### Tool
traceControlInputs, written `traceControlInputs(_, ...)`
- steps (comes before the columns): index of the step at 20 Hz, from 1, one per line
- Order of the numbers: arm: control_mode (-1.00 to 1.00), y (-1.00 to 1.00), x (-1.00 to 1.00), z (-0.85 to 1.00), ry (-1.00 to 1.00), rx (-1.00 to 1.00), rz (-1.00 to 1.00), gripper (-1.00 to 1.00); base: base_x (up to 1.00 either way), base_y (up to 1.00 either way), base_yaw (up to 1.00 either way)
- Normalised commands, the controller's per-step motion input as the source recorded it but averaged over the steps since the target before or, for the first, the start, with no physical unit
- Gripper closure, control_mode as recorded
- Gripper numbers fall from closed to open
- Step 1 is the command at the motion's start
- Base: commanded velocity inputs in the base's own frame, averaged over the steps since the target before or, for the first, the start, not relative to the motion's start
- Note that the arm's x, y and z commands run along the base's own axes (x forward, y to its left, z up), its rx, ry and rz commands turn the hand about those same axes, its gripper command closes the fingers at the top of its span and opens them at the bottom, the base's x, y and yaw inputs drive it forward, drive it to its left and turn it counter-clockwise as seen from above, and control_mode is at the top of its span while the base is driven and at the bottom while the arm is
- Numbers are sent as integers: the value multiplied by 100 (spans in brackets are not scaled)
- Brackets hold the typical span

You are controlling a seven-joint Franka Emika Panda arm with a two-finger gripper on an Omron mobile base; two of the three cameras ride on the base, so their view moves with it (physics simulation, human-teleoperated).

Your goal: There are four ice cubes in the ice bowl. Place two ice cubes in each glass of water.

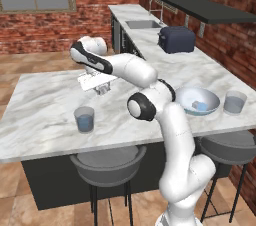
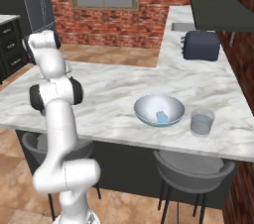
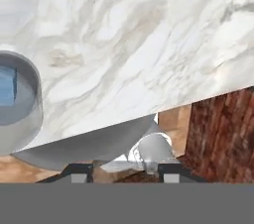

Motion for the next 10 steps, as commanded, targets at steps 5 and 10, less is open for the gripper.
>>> traceControlInputs(5,-100,-97,-41,0,-95,55,0,100,0,0,0)
traceControlInputs(10,-100,3,-39,13,-40,31,8,100,0,0,0)
